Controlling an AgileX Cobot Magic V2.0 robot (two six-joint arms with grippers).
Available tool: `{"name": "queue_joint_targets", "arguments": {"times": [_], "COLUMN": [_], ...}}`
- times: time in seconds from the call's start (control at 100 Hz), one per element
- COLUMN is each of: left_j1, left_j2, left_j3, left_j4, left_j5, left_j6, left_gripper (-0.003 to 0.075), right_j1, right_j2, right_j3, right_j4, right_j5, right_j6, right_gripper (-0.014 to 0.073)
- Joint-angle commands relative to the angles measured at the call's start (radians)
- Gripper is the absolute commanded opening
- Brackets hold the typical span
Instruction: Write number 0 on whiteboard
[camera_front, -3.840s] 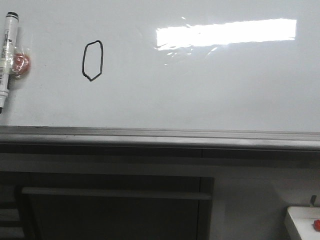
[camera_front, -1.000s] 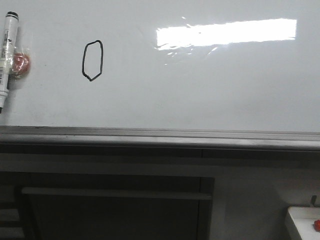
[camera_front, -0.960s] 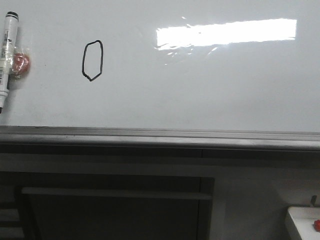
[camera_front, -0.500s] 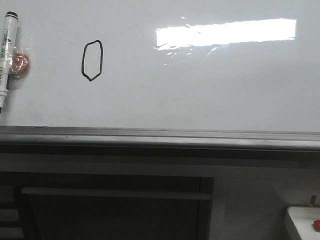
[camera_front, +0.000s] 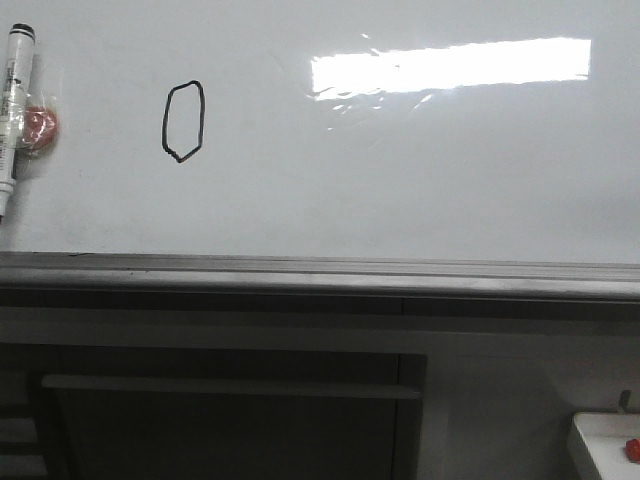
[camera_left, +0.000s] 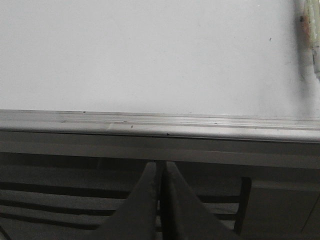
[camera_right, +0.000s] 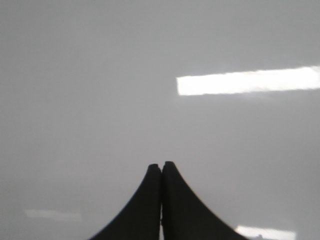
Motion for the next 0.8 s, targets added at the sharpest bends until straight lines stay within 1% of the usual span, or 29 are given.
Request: {"name": "queue_joint_targets", "arguments": {"times": [0.0,0.11,0.22,0.31,0.44,0.46,0.49,0.63,0.79], "left_j1": [0.001,0.001,0.001,0.001,0.001,0.001,0.001,0.001,0.001], "left_j2": [-0.027,-0.027,-0.027,-0.027,-0.027,-0.027,-0.027,-0.027,-0.027], "left_j3": [0.011,0.011,0.011,0.011,0.011,0.011,0.011,0.011,0.011], "left_j4": [0.002,0.002,0.002,0.002,0.002,0.002,0.002,0.002,0.002], "left_j5": [-0.074,-0.074,-0.074,-0.074,-0.074,-0.074,-0.074,-0.074,-0.074], "left_j6": [0.0,0.0,0.0,0.0,0.0,0.0,0.0,0.0,0.0], "left_gripper": [-0.002,-0.002,-0.002,-0.002,-0.002,-0.002,-0.002,-0.002,-0.002], "right_j1": [-0.078,-0.155,-0.188,-0.192,-0.193,-0.193,-0.193,-0.193,-0.193], "right_j2": [-0.027,-0.075,-0.121,-0.158,-0.206,-0.206,-0.206,-0.204,-0.204], "right_j3": [-0.023,-0.006,0.026,0.079,0.173,0.175,0.17,0.172,0.172], "right_j4": [-0.025,-0.025,-0.025,-0.011,0.028,0.034,0.034,0.034,0.034], "right_j5": [0.022,0.105,0.182,0.212,0.212,0.224,0.289,0.407,0.408], "right_j6": [0.036,0.038,0.038,0.038,0.038,0.038,0.038,0.038,0.038], "right_gripper": [-0.006,-0.006,-0.006,-0.006,-0.006,-0.006,-0.006,-0.006,-0.006]}}
